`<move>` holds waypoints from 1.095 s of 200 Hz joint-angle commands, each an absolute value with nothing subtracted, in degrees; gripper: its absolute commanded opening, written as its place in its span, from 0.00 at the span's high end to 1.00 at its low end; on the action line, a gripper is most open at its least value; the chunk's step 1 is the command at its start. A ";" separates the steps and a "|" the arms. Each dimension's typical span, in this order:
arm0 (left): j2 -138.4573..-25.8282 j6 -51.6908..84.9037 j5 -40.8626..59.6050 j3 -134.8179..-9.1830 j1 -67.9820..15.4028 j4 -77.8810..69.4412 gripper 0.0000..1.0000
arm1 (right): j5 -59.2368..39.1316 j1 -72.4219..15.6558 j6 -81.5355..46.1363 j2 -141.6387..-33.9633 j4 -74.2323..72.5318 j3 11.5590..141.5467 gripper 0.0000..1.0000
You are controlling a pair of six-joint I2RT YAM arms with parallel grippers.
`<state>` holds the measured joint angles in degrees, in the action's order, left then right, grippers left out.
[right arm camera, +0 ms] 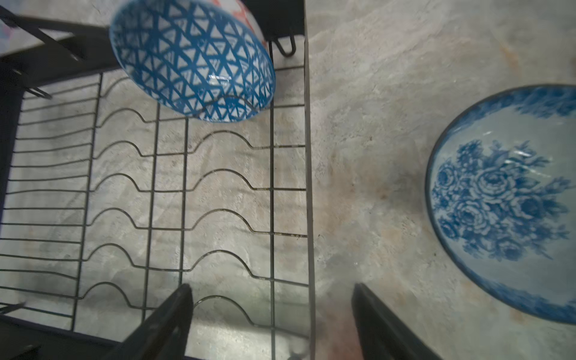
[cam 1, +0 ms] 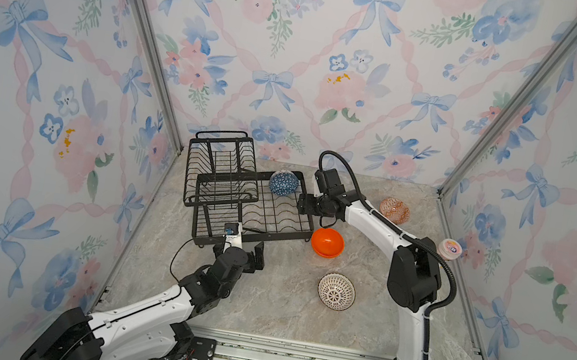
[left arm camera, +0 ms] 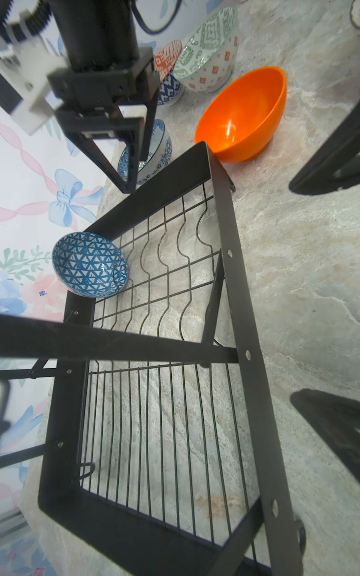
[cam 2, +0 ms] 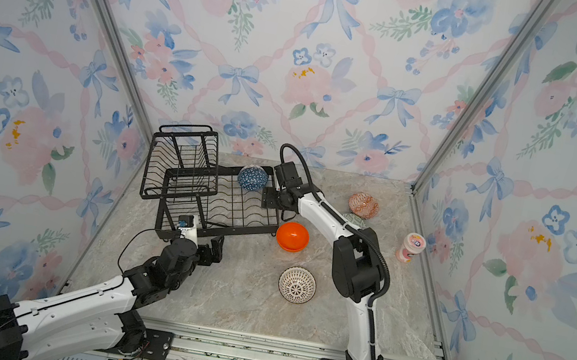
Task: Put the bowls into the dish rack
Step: 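Raise the right gripper up and away from the rack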
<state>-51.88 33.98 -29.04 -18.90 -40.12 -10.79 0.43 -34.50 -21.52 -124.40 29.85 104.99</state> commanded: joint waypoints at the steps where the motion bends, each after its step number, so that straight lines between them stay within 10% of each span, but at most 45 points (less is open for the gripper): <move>1: -50.71 34.73 -27.63 -18.10 -40.17 -7.60 0.02 | 3.24 -35.46 -20.63 -126.65 33.01 107.22 0.23; 114: -57.90 34.40 -26.37 -20.34 -40.08 -11.69 0.02 | 9.57 -35.40 -26.59 -131.97 31.28 111.26 0.78; 219: -59.35 32.47 -26.55 -22.10 -39.79 -11.69 0.02 | 13.42 -32.63 -29.60 -126.28 27.96 101.99 1.00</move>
<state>-58.41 34.28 -25.91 -20.01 -40.10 -11.05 10.39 -34.83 -24.40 -128.79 26.94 104.88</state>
